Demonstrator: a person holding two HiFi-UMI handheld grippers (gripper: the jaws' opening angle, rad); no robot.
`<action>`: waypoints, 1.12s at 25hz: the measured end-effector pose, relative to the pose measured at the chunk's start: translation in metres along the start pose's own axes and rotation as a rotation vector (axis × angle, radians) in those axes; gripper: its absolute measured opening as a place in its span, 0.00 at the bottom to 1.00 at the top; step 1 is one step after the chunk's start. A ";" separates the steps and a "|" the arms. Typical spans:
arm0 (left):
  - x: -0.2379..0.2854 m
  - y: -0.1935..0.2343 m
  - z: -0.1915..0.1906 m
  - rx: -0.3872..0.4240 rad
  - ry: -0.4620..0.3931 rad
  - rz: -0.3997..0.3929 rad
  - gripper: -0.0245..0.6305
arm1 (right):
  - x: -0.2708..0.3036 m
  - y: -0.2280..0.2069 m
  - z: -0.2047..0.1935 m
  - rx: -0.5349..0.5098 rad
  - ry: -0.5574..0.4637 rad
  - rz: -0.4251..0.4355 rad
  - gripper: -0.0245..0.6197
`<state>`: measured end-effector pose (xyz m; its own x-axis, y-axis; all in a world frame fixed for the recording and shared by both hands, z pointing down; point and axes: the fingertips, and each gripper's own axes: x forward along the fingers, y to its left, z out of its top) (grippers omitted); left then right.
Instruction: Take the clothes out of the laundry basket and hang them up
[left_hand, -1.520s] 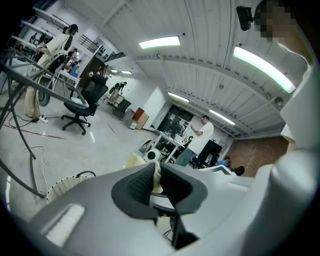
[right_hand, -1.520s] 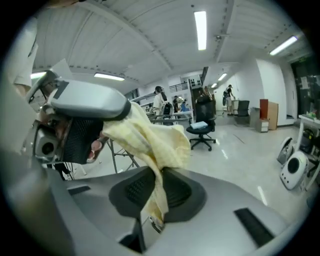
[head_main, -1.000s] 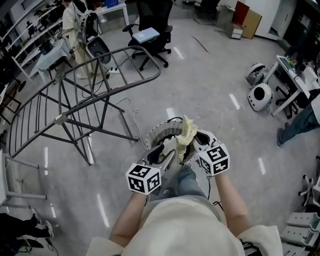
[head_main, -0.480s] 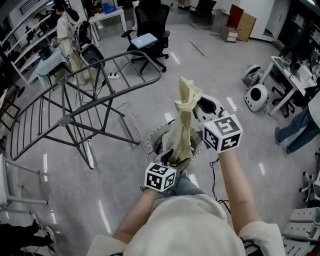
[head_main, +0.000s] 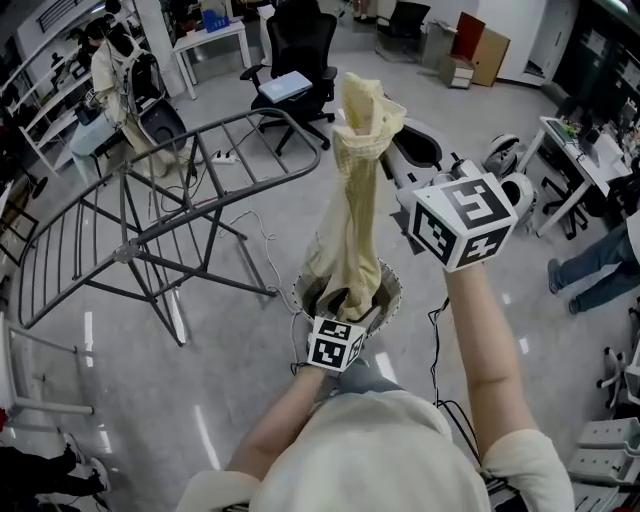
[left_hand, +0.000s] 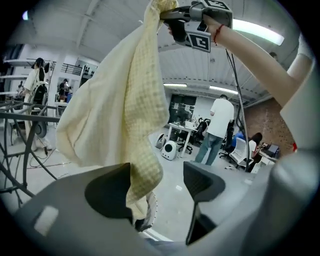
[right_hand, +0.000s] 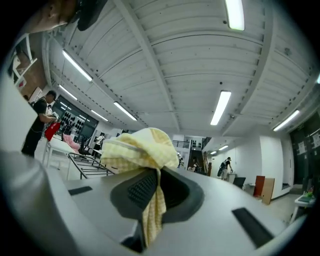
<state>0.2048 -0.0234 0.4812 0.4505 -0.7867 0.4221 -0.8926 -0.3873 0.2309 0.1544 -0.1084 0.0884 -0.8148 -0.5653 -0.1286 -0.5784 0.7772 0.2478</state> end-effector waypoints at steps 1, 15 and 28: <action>-0.001 0.010 0.002 0.005 -0.017 0.028 0.54 | 0.004 -0.004 0.005 -0.013 -0.010 0.002 0.07; -0.114 0.208 0.092 -0.058 -0.211 0.482 0.06 | 0.057 -0.128 -0.063 0.034 0.059 -0.141 0.07; -0.167 0.301 0.230 0.073 -0.353 0.734 0.06 | 0.132 -0.195 -0.139 0.103 0.138 -0.046 0.07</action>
<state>-0.1435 -0.1193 0.2781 -0.2709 -0.9524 0.1399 -0.9624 0.2649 -0.0603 0.1649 -0.3732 0.1562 -0.7781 -0.6281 -0.0028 -0.6219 0.7698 0.1439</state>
